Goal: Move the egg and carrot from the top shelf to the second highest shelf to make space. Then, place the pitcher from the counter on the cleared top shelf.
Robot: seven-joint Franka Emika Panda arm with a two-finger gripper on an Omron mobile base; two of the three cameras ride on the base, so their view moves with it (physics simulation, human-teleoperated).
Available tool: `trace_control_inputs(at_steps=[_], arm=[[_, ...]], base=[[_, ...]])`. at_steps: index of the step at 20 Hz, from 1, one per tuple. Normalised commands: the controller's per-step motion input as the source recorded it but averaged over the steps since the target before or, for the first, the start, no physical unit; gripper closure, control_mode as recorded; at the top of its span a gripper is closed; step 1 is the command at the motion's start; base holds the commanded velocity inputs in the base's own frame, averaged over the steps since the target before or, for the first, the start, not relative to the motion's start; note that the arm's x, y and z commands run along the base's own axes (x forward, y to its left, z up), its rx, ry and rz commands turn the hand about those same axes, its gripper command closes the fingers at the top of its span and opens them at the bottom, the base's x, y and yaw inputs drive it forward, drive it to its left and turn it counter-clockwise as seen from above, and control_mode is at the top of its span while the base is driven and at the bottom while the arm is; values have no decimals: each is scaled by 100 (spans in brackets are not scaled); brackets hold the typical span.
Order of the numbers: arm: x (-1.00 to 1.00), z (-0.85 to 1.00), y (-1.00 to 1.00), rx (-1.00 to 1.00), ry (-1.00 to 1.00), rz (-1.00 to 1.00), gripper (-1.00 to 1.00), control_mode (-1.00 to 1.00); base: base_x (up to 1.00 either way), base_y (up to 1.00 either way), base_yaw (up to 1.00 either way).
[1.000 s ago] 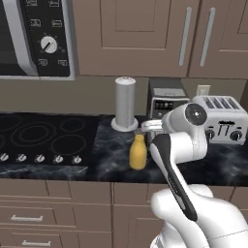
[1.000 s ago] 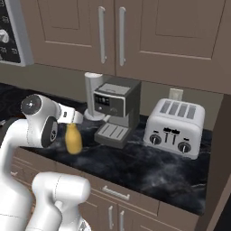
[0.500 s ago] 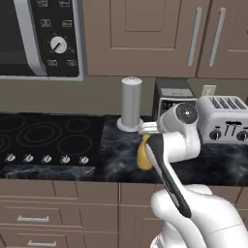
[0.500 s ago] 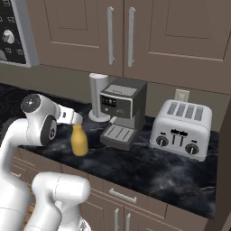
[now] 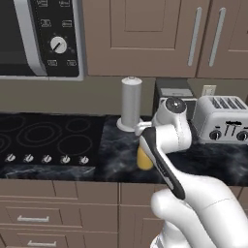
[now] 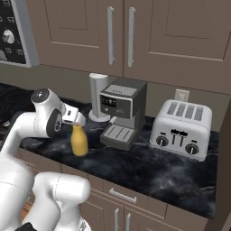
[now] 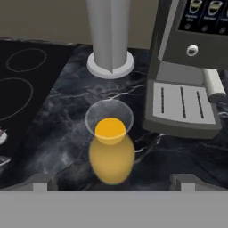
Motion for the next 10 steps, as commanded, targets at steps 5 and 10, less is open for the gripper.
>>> trace_control_inputs(at_steps=[5, 10], arm=[[21, -45, 0, 0, 2, 0, -100, -100], [16, -68, 0, 0, -4, 0, -100, -100]], base=[[0, 0, 0], [0, 0, 0]])
